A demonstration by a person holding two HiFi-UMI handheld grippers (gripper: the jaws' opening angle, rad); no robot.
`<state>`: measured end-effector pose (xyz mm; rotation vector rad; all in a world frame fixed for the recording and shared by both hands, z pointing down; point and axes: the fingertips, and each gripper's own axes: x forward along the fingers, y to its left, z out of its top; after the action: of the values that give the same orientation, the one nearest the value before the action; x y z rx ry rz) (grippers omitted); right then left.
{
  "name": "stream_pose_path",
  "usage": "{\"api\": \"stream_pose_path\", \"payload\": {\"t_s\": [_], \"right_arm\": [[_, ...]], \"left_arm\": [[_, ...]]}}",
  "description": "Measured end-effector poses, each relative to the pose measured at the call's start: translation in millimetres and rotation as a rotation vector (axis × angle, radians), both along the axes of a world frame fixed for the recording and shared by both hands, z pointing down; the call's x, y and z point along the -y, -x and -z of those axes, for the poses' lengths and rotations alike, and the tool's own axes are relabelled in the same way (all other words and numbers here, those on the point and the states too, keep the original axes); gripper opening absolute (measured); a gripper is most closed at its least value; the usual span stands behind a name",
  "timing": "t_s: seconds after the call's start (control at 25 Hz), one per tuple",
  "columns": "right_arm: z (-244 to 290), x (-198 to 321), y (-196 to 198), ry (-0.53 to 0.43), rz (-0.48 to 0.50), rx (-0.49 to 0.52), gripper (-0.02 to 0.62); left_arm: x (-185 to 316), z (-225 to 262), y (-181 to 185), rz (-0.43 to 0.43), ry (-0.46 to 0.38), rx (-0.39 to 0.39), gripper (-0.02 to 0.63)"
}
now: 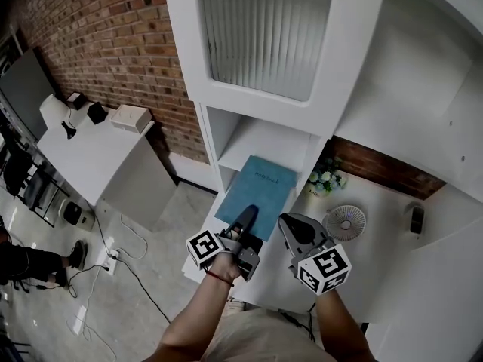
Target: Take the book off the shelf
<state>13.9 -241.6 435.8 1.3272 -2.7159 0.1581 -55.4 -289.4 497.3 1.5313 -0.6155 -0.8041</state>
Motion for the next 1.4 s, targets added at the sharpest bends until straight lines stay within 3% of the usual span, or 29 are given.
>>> {"api": "stream_pose_path", "payload": {"t_s": [0.28, 0.8, 1.4], "right_arm": [[4.0, -11.4, -10.4, -0.012, -0.015, 0.009, 0.018], [8.2, -44.0, -27.1, -0.014, -0.027, 0.036, 0.018], [4.3, -85.4, -86.4, -0.013, -0.18, 0.057, 0.018]], "left_arm": [[-26.6, 14.2, -2.5, -0.027, -0.019, -0.02, 0.048], [-75.3, 28.1, -6.0, -0.097, -0.041, 0.015, 0.048], [-108.4, 25.7, -89.6, -0.324, -0.047, 0.034, 0.048]]}}
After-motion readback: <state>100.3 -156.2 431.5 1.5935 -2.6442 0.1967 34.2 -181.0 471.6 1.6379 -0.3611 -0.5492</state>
